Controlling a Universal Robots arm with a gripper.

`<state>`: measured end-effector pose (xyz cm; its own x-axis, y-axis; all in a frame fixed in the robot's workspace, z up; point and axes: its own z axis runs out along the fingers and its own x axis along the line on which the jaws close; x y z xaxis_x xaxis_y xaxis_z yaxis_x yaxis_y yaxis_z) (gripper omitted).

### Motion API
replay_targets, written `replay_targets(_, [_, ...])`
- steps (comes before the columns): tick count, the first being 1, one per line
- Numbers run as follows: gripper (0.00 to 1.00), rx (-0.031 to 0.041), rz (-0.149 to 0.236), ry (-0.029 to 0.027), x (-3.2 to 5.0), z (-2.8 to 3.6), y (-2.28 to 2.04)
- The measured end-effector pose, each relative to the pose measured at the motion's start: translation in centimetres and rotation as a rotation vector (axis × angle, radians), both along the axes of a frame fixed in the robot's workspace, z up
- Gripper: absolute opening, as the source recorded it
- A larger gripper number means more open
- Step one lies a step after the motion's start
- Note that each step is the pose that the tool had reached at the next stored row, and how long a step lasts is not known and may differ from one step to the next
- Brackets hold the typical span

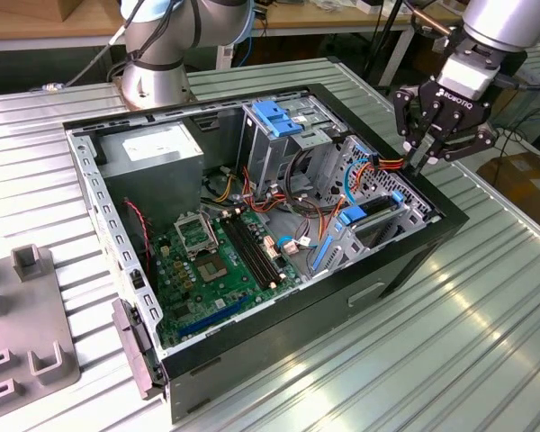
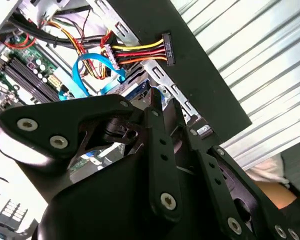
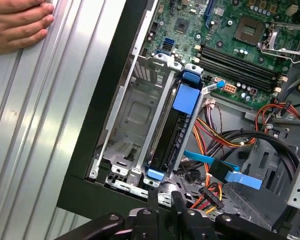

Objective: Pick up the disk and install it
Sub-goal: 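Insert the first disk wire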

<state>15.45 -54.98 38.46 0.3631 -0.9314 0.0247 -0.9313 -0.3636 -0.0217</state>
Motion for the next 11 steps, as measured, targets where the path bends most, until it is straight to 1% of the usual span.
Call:
replay_targets(3, [0.25,-0.0001,0.088,0.0000,0.02,-0.08,0.00])
replay_targets(4, [0.25,0.0002,0.105,0.0000,0.11,-0.13,0.00])
replay_targets(5, [0.25,0.0000,0.111,0.0000,0.26,-0.15,0.00])
replay_targets(9, [0.25,-0.0026,0.123,0.0001,1.44,-0.33,0.11])
replay_targets(11, [0.25,-0.0027,0.133,0.0001,1.82,-0.38,0.17])
